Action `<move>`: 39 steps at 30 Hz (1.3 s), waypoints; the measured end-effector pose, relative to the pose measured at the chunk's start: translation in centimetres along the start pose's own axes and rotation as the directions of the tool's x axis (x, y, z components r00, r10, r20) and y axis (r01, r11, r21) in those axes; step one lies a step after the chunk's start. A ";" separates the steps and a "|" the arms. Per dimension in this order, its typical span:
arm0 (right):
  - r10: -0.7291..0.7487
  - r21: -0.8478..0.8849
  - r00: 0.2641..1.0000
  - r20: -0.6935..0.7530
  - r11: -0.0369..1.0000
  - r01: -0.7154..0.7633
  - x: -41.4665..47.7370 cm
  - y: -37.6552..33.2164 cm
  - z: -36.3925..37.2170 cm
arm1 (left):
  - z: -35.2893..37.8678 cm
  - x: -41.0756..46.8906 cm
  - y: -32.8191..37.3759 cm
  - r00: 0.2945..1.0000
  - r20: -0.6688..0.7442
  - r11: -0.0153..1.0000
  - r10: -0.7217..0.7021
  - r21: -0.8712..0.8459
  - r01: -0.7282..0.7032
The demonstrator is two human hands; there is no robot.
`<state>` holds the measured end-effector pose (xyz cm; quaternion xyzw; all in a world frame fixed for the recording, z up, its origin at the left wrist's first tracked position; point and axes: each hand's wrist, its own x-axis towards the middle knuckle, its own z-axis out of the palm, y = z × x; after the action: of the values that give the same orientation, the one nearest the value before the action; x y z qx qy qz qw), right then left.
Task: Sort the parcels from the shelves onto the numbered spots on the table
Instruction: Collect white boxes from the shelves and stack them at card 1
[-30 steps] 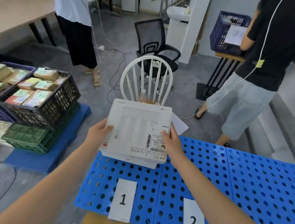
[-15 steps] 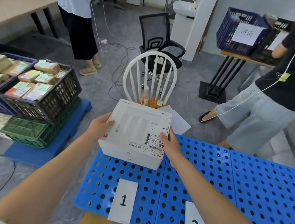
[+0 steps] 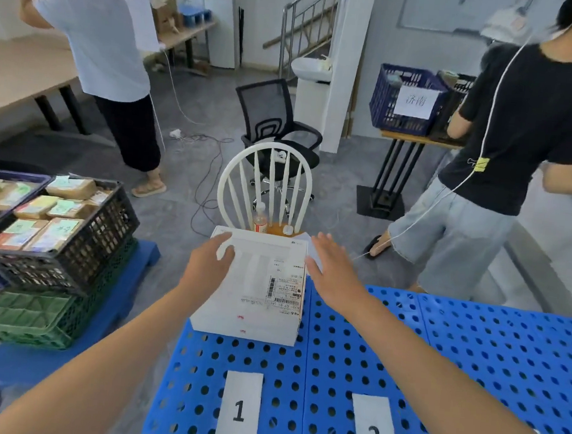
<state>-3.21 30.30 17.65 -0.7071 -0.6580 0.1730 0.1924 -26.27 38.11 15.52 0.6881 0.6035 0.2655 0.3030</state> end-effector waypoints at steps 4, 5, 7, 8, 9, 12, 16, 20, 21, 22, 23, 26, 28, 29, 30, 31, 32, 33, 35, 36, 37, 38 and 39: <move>-0.029 -0.269 0.999 -0.038 0.963 0.018 -3.7 1.7 -2.4 | 2.1 -2.0 6.2 0.919 0.166 0.904 0.357 0.185 -0.384; 0.006 -0.274 0.996 -0.085 0.961 -0.029 -4.9 2.0 -3.3 | 2.8 -2.6 8.0 0.878 0.214 0.855 0.429 0.218 -0.471; 0.068 -0.268 0.979 -0.193 0.956 -0.119 -7.5 2.8 -5.4 | 4.6 -4.0 11.7 0.790 0.284 0.752 0.543 0.254 -0.608; 0.098 -0.266 0.966 -0.240 0.950 -0.162 -8.9 3.3 -6.6 | 5.5 -4.8 13.5 0.748 0.312 0.707 0.586 0.254 -0.660; 0.123 -0.268 0.951 -0.283 0.942 -0.201 -10.6 3.9 -7.8 | 6.4 -5.7 15.4 0.704 0.336 0.667 0.626 0.237 -0.706; 0.206 -0.305 0.912 -0.355 0.896 -0.322 -16.3 6.0 -11.4 | 9.6 -8.5 20.3 0.564 0.363 0.546 0.741 0.162 -0.822; 0.365 -0.285 0.821 -0.440 0.810 -0.512 -25.7 9.1 -14.6 | 14.1 -14.7 25.7 0.394 0.436 0.427 0.809 0.024 -0.904; 0.487 -0.207 0.681 -0.547 0.709 -0.674 -36.2 11.6 -17.0 | 17.8 -23.1 31.6 0.196 0.435 0.247 0.879 -0.063 -0.967; 0.502 -0.197 0.648 -0.573 0.683 -0.703 -39.0 12.2 -17.5 | 18.7 -25.6 33.1 0.148 0.426 0.205 0.893 -0.092 -0.974; 0.512 -0.192 0.619 -0.596 0.657 -0.729 -41.8 12.7 -18.0 | 19.7 -28.2 34.5 0.103 0.421 0.167 0.901 -0.117 -0.979; 0.524 -0.185 0.587 -0.617 0.629 -0.755 -44.7 13.3 -18.4 | 20.5 -30.9 35.7 0.055 0.416 0.121 0.908 -0.136 -0.983; 0.563 -0.120 0.468 -0.681 0.545 -0.830 -53.6 14.6 -19.4 | 22.9 -39.5 38.8 -0.091 0.425 -0.003 0.901 -0.203 -0.979; 0.596 -0.061 0.388 -0.702 0.494 -0.868 -59.8 15.1 -19.7 | 24.2 -45.5 40.5 -0.160 0.420 -0.062 0.893 -0.238 -0.969; 0.609 -0.045 0.361 -0.706 0.470 -0.882 -63.0 15.2 -19.8 | 24.7 -48.7 41.2 -0.186 0.421 -0.080 0.888 -0.257 -0.963; 0.621 -0.031 0.334 -0.709 0.445 -0.895 -66.2 15.2 -19.8 | 25.4 -51.8 41.9 -0.213 0.421 -0.099 0.882 -0.277 -0.956; 0.631 -0.014 0.303 -0.714 0.420 -0.907 -69.3 15.2 -19.8 | 26.1 -54.9 42.5 -0.239 0.414 -0.114 0.878 -0.303 -0.946; 0.639 0.009 0.267 -0.721 0.394 -0.919 -72.4 15.1 -19.7 | 26.8 -58.0 43.1 -0.268 0.403 -0.135 0.875 -0.330 -0.934; 0.647 0.036 0.229 -0.727 0.369 -0.929 -75.4 15.0 -19.7 | 27.4 -61.2 43.7 -0.289 0.393 -0.143 0.873 -0.359 -0.922; 0.668 0.086 0.159 -0.727 0.318 -0.944 -81.1 14.7 -19.3 | 28.6 -67.1 44.7 -0.315 0.394 -0.145 0.864 -0.406 -0.903; 0.680 0.101 0.129 -0.722 0.287 -0.953 -83.8 14.5 -19.0 | 29.2 -69.8 45.1 -0.341 0.381 -0.162 0.860 -0.430 -0.888; 0.687 0.108 0.101 -0.720 0.255 -0.961 -86.4 14.3 -18.7 | 29.7 -72.3 45.4 -0.368 0.365 -0.179 0.855 -0.459 -0.870; 0.692 0.115 0.074 -0.718 0.223 -0.968 -88.8 14.1 -18.4 | 30.2 -74.6 45.6 -0.389 0.354 -0.191 0.850 -0.482 -0.855; 0.699 0.128 0.044 -0.714 0.192 -0.973 -91.1 14.0 -18.0 | 30.7 -76.7 45.8 -0.407 0.349 -0.199 0.844 -0.501 -0.842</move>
<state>11.14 -62.20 25.46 -0.9846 -0.0003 -0.1368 0.1092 16.81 -44.93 28.56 0.9272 -0.3021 0.1582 0.1550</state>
